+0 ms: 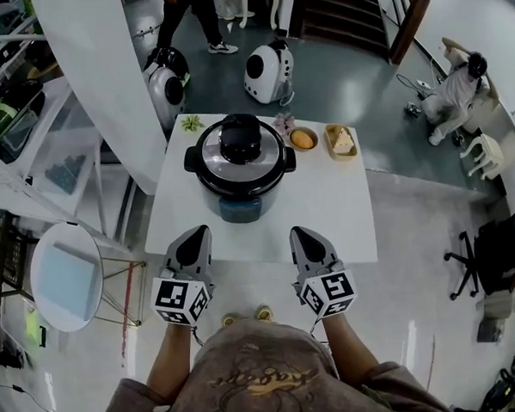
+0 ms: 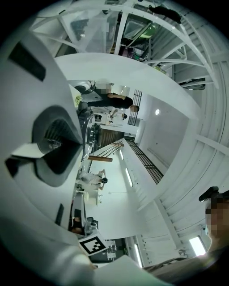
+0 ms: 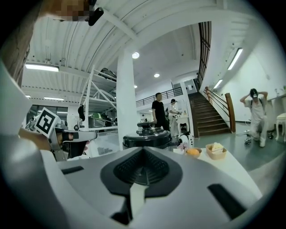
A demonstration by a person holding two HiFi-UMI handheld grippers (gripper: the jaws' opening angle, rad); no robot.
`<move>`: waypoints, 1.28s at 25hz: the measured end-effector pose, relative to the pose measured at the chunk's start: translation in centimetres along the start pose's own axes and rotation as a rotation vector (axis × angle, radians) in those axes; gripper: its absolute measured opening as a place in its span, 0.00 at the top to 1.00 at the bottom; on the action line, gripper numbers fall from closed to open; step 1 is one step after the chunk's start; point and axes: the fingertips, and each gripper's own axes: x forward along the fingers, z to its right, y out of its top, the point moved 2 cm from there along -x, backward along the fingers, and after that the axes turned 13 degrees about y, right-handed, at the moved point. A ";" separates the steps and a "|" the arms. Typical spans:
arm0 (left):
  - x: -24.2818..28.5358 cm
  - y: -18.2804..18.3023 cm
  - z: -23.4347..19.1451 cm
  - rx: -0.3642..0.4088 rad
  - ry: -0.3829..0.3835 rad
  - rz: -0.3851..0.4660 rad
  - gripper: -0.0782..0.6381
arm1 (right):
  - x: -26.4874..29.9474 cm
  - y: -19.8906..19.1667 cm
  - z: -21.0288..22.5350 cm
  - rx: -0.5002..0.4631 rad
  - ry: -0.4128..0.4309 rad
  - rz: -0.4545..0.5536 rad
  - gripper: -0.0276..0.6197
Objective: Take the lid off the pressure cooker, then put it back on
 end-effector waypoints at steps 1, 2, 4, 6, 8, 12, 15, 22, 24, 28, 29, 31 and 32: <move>0.0 0.1 0.1 -0.006 0.002 0.002 0.88 | 0.0 0.0 0.0 0.001 0.002 -0.003 0.96; 0.0 0.1 0.2 -0.013 0.002 0.003 0.88 | 0.0 0.0 0.0 0.003 0.003 -0.005 0.96; -0.1 0.2 0.5 -0.022 0.001 0.005 0.88 | -0.1 0.1 0.1 0.015 0.002 -0.003 0.97; -0.1 0.4 0.8 -0.025 0.001 0.010 0.88 | -0.2 0.2 0.2 0.023 0.007 0.003 0.97; -0.1 0.6 1.1 -0.026 0.002 0.016 0.88 | -0.2 0.4 0.1 0.022 0.014 0.007 0.97; -0.1 1.0 1.3 -0.028 0.012 0.015 0.88 | -0.1 0.6 0.1 0.020 0.023 0.003 0.97; -0.2 1.1 1.4 -0.029 0.017 0.014 0.88 | 0.0 0.8 0.2 0.013 0.028 0.000 0.97; -0.5 1.2 1.5 -0.029 0.023 0.010 0.88 | 0.4 0.8 -0.1 0.009 0.051 0.001 0.97; -0.5 1.1 1.5 -0.031 0.021 0.008 0.88 | 0.5 0.8 -0.2 0.010 0.054 0.001 0.97; -0.6 0.9 1.5 -0.039 0.022 0.002 0.88 | 0.6 0.7 -0.3 0.017 0.058 0.002 0.97; -0.6 0.9 1.5 -0.041 0.023 0.001 0.88 | 0.6 0.7 -0.3 0.018 0.058 0.002 0.97; -0.6 0.8 1.5 -0.044 0.026 -0.001 0.88 | 0.6 0.6 -0.2 0.020 0.058 0.003 0.97; -0.6 0.7 1.5 -0.045 0.027 -0.002 0.88 | 0.6 0.6 -0.2 0.020 0.058 0.004 0.97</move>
